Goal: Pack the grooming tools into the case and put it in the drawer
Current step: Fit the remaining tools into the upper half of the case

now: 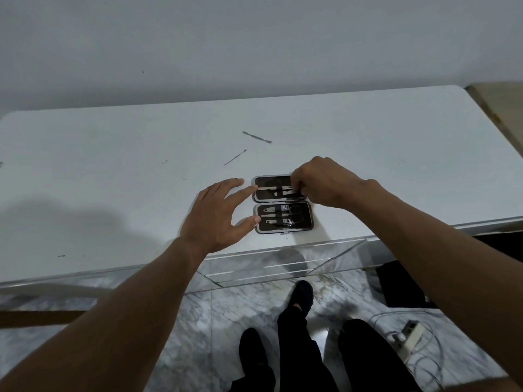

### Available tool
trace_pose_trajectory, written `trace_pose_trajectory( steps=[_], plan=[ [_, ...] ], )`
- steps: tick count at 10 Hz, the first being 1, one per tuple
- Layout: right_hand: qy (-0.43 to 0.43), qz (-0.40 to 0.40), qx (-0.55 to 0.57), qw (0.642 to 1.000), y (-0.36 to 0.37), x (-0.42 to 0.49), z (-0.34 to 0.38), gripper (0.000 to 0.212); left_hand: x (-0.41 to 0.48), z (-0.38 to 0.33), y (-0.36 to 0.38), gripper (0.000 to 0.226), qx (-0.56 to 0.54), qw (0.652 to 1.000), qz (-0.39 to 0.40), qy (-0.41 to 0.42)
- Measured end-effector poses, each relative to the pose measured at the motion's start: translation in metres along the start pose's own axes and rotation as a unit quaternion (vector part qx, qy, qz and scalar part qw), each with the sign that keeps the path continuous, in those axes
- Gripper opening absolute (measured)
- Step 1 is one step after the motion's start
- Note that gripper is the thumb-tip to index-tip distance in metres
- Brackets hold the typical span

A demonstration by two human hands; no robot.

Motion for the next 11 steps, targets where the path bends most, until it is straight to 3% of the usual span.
trace_pose_trajectory(
  steps=[6, 11],
  plan=[
    [-0.002, 0.005, -0.045, 0.999, -0.010, 0.007, 0.020, 0.019, 0.000, 0.001, 0.000, 0.060, -0.001, 1.000, -0.005, 0.002],
    [-0.012, 0.000, -0.004, 1.000, 0.002, 0.011, 0.022, 0.022, 0.000, 0.001, 0.000, 0.061, -0.001, 1.000, -0.007, 0.003]
  ],
)
Point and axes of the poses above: each hand's wrist, its own x-axis towards the middle knuckle, its own y-axis out of the palm, z = x × y, the point moved 2 cm from there along x, towards the middle knuckle, and after that the axes turned 9 degrees about -x, right-handed, at the moved point
